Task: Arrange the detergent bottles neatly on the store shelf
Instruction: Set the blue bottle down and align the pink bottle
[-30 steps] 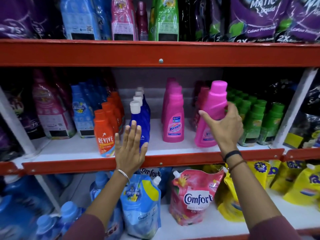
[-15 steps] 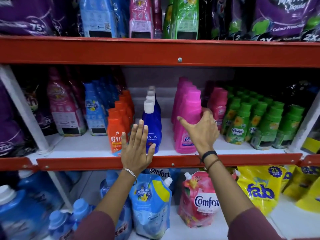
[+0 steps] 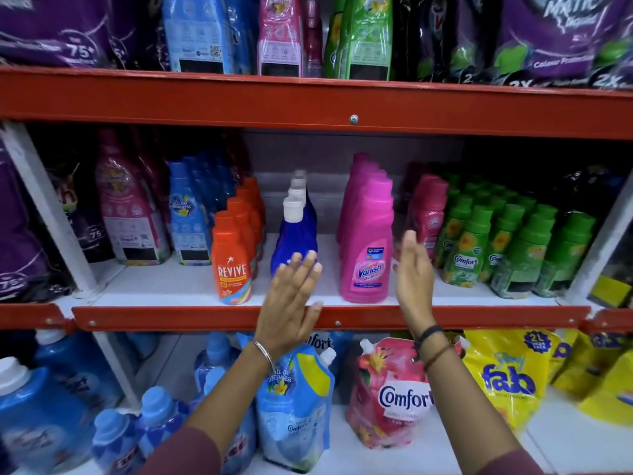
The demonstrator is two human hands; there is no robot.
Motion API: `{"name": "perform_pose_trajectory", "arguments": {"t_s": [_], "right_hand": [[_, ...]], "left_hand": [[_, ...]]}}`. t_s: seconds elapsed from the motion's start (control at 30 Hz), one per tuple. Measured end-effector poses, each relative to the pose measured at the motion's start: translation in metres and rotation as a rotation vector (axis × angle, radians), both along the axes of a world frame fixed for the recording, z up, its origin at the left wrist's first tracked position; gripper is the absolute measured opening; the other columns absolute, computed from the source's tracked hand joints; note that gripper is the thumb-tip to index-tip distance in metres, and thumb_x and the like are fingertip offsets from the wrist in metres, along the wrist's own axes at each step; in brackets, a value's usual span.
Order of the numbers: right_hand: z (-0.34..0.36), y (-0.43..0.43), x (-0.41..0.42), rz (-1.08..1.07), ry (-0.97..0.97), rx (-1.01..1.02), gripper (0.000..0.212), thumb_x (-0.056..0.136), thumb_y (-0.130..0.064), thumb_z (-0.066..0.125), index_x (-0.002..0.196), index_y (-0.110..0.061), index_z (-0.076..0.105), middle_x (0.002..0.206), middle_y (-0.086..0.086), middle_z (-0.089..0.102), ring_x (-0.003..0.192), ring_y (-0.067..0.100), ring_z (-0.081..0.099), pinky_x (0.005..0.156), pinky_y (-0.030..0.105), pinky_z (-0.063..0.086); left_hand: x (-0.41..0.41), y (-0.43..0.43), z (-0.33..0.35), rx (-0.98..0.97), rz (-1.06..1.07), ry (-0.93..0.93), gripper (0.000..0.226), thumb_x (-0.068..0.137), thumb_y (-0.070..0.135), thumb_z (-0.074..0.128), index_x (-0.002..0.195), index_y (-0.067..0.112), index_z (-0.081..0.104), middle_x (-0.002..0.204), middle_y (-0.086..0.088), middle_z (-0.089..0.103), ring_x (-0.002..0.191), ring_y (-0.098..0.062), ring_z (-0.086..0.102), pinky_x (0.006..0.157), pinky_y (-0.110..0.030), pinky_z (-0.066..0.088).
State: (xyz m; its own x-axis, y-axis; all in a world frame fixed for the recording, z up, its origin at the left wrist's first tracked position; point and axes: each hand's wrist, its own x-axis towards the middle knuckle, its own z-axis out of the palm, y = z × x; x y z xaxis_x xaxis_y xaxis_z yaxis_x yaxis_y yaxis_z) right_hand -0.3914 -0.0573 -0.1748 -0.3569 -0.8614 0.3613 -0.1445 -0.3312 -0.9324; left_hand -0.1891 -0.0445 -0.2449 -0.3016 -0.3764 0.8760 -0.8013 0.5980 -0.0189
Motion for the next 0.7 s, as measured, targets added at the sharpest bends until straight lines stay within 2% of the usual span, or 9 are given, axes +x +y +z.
{"name": "perform_pose_trajectory", "arguments": {"t_s": [0.07,0.13,0.2,0.27,0.33,0.4,0.5,0.53,0.7], "right_hand": [[-0.012,0.002,-0.01,0.097,-0.193,0.092,0.071,0.084,-0.067,0.029,0.13,-0.016,0.051,0.128,0.0,0.056,0.119,0.019,0.054,0.107,0.041,0.04],[-0.019,0.001,-0.019,0.171,-0.31,0.174,0.082,0.083,-0.068,0.024,0.135,-0.009,0.045,0.14,0.012,0.05,0.128,0.024,0.049,0.111,0.038,0.035],[-0.018,0.001,-0.026,0.229,-0.329,0.229,0.09,0.079,-0.071,0.021,0.135,-0.005,0.043,0.144,0.018,0.046,0.133,0.027,0.044,0.113,0.038,0.031],[-0.015,0.003,-0.028,0.275,-0.254,0.263,0.096,0.076,-0.075,0.019,0.134,-0.003,0.045,0.144,0.019,0.045,0.134,0.028,0.043,0.114,0.04,0.03],[-0.013,0.005,-0.027,0.298,-0.17,0.273,0.096,0.078,-0.074,0.016,0.133,-0.001,0.047,0.143,0.019,0.046,0.132,0.027,0.045,0.112,0.038,0.032],[-0.013,0.006,-0.025,0.309,-0.118,0.264,0.1,0.074,-0.076,0.016,0.131,-0.001,0.05,0.14,0.019,0.05,0.123,0.022,0.05,0.107,0.033,0.036],[-0.015,0.005,-0.024,0.327,-0.101,0.225,0.084,0.088,-0.064,0.016,0.129,0.001,0.051,0.133,0.019,0.056,0.109,0.017,0.055,0.1,0.029,0.039],[-0.016,0.005,-0.024,0.333,-0.099,0.21,0.08,0.091,-0.06,0.016,0.129,0.001,0.051,0.132,0.019,0.057,0.108,0.016,0.056,0.099,0.028,0.04],[-0.018,0.011,-0.026,0.328,-0.062,0.157,0.074,0.092,-0.056,0.021,0.128,0.0,0.053,0.131,0.018,0.059,0.106,0.014,0.057,0.097,0.027,0.042]], "left_hand": [[-0.028,0.014,0.004,0.249,-0.239,0.115,0.058,0.098,0.028,0.036,0.151,0.012,0.018,0.159,0.0,0.017,0.146,-0.018,0.02,0.118,-0.037,0.021],[-0.056,0.024,0.008,0.482,-0.371,0.233,0.057,0.099,0.03,0.033,0.15,0.014,0.017,0.16,0.002,0.015,0.147,-0.011,0.016,0.118,-0.028,0.017],[-0.078,0.028,0.013,0.59,-0.362,0.366,0.058,0.099,0.041,0.026,0.151,0.022,0.009,0.161,0.007,0.005,0.147,-0.004,0.005,0.118,-0.021,0.008],[-0.091,0.028,0.023,0.709,-0.254,0.525,0.061,0.098,0.053,0.02,0.15,0.028,0.0,0.16,0.01,-0.004,0.145,0.001,-0.004,0.118,-0.02,0.003],[-0.097,0.026,0.036,0.85,-0.145,0.625,0.065,0.098,0.053,0.019,0.151,0.023,-0.001,0.161,0.006,-0.001,0.146,-0.004,0.001,0.115,-0.02,0.006],[-0.1,0.019,0.043,0.925,-0.063,0.602,0.07,0.095,0.057,0.015,0.153,0.019,0.003,0.16,0.0,0.011,0.146,-0.015,0.017,0.112,-0.026,0.018],[-0.098,0.014,0.048,0.956,-0.042,0.596,0.099,0.075,0.083,0.0,0.151,0.022,0.019,0.148,-0.007,0.042,0.132,-0.026,0.043,0.108,-0.036,0.035],[-0.097,0.013,0.047,0.955,-0.043,0.596,0.101,0.073,0.084,-0.001,0.149,0.023,0.023,0.142,-0.008,0.049,0.127,-0.027,0.048,0.106,-0.037,0.038],[-0.095,0.013,0.05,0.996,-0.056,0.567,0.074,0.089,0.065,0.007,0.15,0.026,0.022,0.134,-0.008,0.057,0.124,-0.027,0.05,0.102,-0.033,0.038]]}}
